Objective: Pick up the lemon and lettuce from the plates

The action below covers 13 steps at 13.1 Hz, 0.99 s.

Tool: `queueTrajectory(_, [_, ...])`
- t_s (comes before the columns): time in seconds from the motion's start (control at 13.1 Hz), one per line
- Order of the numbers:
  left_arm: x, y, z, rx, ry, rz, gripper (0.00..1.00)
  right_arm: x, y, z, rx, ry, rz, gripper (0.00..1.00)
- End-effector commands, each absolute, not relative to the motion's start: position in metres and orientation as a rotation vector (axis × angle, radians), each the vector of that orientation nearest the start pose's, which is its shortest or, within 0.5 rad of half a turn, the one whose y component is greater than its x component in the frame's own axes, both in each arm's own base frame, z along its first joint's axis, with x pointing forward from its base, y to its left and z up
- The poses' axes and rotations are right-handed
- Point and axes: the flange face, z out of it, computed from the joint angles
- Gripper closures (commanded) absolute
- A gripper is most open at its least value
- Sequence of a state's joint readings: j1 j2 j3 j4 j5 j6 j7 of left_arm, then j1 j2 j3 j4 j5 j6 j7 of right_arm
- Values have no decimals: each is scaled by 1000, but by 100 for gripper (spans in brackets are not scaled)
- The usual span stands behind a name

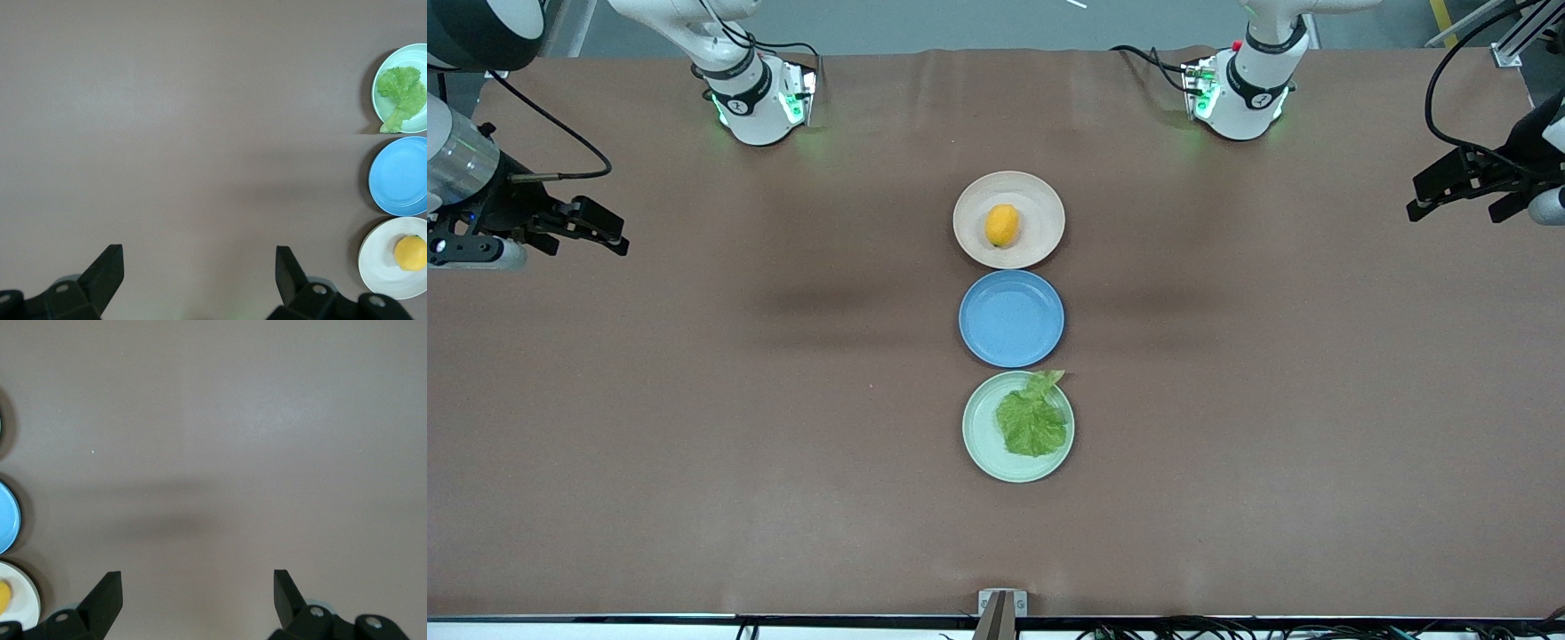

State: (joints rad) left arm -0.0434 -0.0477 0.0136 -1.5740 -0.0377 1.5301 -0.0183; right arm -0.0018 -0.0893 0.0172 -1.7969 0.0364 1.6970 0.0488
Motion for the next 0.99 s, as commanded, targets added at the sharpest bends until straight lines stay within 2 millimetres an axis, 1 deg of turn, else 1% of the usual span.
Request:
queueTrajectory(0.0, [550,-33,623,-3184,36,78,0,529,13,579,-3115,51,28,0])
queueTrajectory(0.08, [558,-49,606,-3188,55,127,0,529,13,580,-3115,51,25,0])
queueTrajectory(0.23, [573,-87,569,-3174,90,216,0,528,12,586,-3115,52,28,0])
queueTrajectory(0.38, [586,-131,536,-3184,115,228,0,529,10,588,-3116,59,23,0])
queueTrajectory(0.46, [593,-154,513,-3208,92,265,0,531,9,588,-3116,78,18,0])
queueTrajectory(0.53, [601,-178,488,-3229,33,290,0,533,9,587,-3116,76,20,0])
queueTrajectory(0.61, [608,-202,472,-3238,-23,261,0,538,8,583,-3116,76,28,0])
queueTrajectory(0.69, [613,-233,451,-3237,-54,247,0,543,9,577,-3119,74,42,0])
queueTrajectory(0.76, [621,-256,432,-3242,-107,213,0,546,9,581,-3120,61,23,0])
queueTrajectory(0.84, [624,-282,413,-3239,-164,198,0,551,7,579,-3118,64,13,0])
queueTrajectory(0.92, [627,-310,393,-3242,-247,163,0,560,10,576,-3120,57,11,0])
